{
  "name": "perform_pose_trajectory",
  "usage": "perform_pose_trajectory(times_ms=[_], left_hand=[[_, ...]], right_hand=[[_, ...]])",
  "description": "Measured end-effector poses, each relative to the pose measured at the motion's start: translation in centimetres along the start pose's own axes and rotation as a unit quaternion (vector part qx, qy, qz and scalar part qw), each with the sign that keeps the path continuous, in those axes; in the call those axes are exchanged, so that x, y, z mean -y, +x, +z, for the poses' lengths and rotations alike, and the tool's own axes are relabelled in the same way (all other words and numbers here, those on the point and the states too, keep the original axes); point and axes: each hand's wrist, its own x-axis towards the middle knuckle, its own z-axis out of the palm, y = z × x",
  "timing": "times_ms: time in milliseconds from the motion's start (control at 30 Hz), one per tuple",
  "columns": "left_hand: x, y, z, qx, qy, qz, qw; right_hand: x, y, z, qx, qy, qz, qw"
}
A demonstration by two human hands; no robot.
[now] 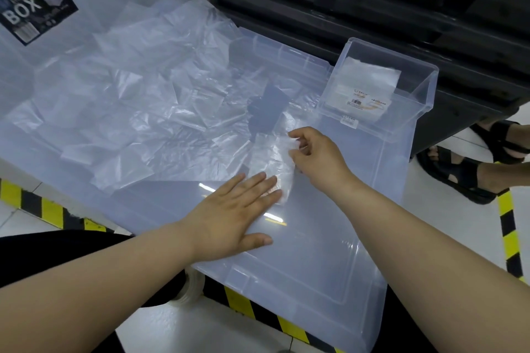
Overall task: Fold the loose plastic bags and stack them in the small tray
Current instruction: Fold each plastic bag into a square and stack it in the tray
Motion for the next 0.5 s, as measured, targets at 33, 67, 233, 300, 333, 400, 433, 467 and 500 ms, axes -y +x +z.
perform_pose_trajectory(times_ms=[33, 67, 233, 300, 333, 400, 433, 467, 500], left_hand=[[0.1, 0.2, -0.2, 0.008, -0.004, 0.0, 1.0], [0.1, 0.3, -0.2, 0.018, -0.017, 0.0, 1.0], [0.7, 0.5, 0.0, 0.007, -0.074, 0.002, 0.997], [0.7, 0.6, -0.4, 0.004, -0.104, -0.024, 0.994], [1.0, 0.6, -0.3, -0.01, -0.128, -0.028, 0.991], [1.3, 0.6, 0.1, -0.041, -0.161, -0.021, 0.986], [1.3, 0.5, 0.0, -0.047, -0.176, -0.023, 0.983], [1.3, 0.5, 0.0, -0.056, -0.179, -0.024, 0.982], [1.3, 0.5, 0.0, -0.064, -0.18, -0.022, 0.981]], right_hand=[[-0.2, -0.1, -0.1, -0.016, -0.014, -0.011, 1.0], [-0.5, -0.3, -0.1, -0.037, -0.046, -0.028, 0.998], [-1.0, -3.2, 0.2, -0.067, -0.21, -0.235, 0.947], [-1.5, -4.6, 0.6, 0.0, -0.256, -0.268, 0.929], [-1.8, -5.0, 0.8, 0.022, -0.281, -0.273, 0.92], [-2.0, -5.7, 1.0, 0.042, -0.323, -0.278, 0.904], [-1.9, -5.7, 1.1, 0.037, -0.334, -0.28, 0.899], [-1.6, -5.6, 1.3, 0.028, -0.343, -0.28, 0.896], [-1.2, -5.4, 1.5, 0.018, -0.352, -0.276, 0.894]])
